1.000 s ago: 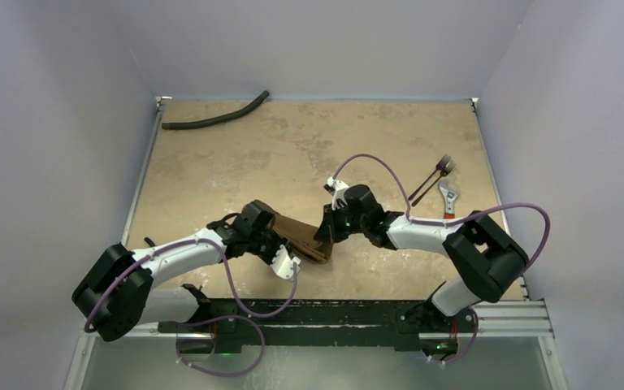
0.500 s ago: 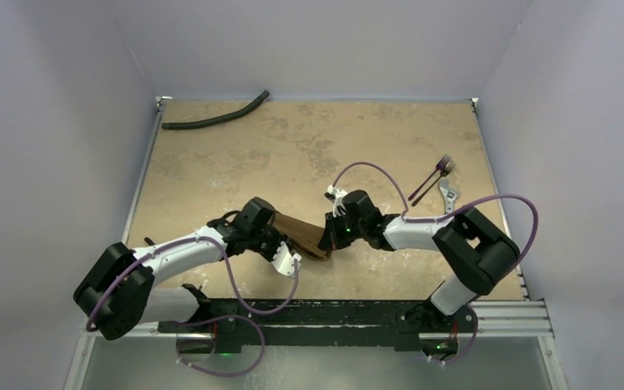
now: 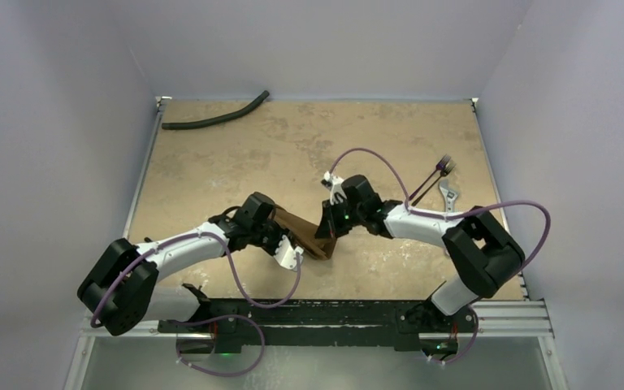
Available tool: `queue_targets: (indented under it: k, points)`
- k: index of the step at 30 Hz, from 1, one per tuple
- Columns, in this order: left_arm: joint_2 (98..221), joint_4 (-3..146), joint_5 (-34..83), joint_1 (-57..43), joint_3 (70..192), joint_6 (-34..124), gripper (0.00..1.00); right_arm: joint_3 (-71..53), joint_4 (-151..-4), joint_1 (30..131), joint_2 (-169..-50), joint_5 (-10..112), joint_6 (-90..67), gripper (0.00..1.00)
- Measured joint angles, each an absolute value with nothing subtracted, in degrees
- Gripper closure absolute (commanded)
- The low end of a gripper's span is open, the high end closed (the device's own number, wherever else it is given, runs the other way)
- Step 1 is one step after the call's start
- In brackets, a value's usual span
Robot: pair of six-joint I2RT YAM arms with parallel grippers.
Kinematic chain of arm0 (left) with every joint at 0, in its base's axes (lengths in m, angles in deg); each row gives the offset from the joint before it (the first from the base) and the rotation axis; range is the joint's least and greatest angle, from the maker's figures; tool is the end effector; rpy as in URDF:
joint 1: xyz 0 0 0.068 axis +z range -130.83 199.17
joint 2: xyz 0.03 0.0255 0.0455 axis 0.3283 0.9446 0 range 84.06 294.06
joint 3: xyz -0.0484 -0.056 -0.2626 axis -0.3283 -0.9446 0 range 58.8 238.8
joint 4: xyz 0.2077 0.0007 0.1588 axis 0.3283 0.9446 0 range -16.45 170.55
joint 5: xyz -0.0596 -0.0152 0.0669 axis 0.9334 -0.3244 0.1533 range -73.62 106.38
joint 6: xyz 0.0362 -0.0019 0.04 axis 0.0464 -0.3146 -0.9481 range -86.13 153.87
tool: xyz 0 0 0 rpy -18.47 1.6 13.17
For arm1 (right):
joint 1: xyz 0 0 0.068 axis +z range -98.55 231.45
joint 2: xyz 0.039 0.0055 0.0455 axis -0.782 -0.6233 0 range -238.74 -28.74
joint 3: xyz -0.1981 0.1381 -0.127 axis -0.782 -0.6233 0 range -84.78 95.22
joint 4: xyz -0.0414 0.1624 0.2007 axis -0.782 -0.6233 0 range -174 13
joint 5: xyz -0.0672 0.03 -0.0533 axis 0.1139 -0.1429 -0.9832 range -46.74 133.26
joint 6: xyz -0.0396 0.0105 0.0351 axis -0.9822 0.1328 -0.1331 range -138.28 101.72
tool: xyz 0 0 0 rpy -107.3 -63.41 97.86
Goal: Fold the napkin into a case and place the utensils inside
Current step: Pick up the utensils from the corner of the board.
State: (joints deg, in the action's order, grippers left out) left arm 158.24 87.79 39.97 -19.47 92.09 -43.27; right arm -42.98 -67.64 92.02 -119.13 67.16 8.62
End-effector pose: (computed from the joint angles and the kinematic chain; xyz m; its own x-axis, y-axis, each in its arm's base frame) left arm 0.1735 -0.1568 0.1650 0.5894 0.6726 -0.4474 0.7919 -0.3718 0.4843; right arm 0.2270 0.2135 0.1660 -0.8053 -0.1450 -0.5749 -0.5256 0.6232 0.5791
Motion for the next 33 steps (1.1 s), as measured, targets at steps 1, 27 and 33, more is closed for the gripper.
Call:
queue_targets:
  k: [1, 27, 33]
  points:
    - [158.24, 87.83, 39.95, -19.47, 92.2, -43.27, 0.92, -41.63, -68.34, 91.43, -118.7, 67.51, 8.22, 1.0]
    - [159.87, 86.13, 39.97, -18.72, 93.43, -43.12, 0.92, -40.14, -57.82, 87.78, -129.62, 70.52, 6.34, 1.0]
    - [161.86, 83.11, 39.9, -18.7, 93.43, -41.52, 0.94, -43.51, -53.76, 89.58, -128.25, 69.69, 8.16, 1.0]
